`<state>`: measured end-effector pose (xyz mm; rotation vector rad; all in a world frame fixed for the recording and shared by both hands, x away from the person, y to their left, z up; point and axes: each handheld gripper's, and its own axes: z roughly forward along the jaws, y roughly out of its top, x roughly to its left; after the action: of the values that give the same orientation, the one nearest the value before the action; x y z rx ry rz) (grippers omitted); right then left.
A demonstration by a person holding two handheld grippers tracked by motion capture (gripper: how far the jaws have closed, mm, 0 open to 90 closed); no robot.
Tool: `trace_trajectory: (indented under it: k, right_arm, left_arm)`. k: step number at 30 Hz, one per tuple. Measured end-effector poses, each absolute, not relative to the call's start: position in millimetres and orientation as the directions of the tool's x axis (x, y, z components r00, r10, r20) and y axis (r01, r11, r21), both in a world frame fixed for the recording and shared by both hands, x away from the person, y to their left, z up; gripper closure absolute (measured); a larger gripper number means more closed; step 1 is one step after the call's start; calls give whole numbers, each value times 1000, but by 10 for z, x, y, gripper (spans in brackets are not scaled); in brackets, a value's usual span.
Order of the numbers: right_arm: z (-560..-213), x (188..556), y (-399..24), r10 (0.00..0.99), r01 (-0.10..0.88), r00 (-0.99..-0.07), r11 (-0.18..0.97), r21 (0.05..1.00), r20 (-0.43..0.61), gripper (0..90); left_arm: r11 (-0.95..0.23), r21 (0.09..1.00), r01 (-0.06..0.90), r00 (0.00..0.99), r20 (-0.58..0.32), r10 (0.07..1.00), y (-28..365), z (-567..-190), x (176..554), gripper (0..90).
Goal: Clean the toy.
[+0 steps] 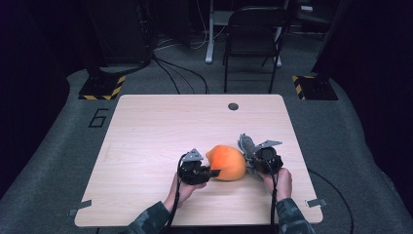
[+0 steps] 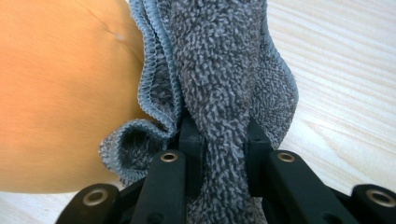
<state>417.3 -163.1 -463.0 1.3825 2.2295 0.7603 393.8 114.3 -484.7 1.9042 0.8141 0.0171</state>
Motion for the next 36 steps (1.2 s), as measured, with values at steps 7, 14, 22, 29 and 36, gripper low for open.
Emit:
trace_trajectory:
  k: [7, 14, 22, 29, 36]
  right_arm:
    - [-4034, 3850, -1480, 874, 562, -486, 327, 760, -17, 756]
    - [-4366, 3924, -1155, 845, 576, -525, 444, 686, -105, 771]
    - [-4409, 3974, -1226, 849, 586, -524, 423, 691, -75, 775]
    - [-4419, 4010, -1298, 855, 600, -516, 398, 694, -45, 774]
    - [-4419, 4045, -1298, 850, 594, -526, 404, 696, -44, 774]
  left_arm:
    - [-249, 814, 525, 770, -330, 545, 1150, -4846, 3943, 755]
    - [-264, 811, 522, 774, -321, 545, 1162, -4889, 3976, 732]
    - [-298, 832, 469, 813, -275, 513, 1199, -4857, 4014, 543]
    - [-352, 875, 332, 867, -136, 479, 1309, -4736, 4013, 330]
    - [-453, 872, 188, 897, 36, 441, 1317, -4739, 4009, 220]
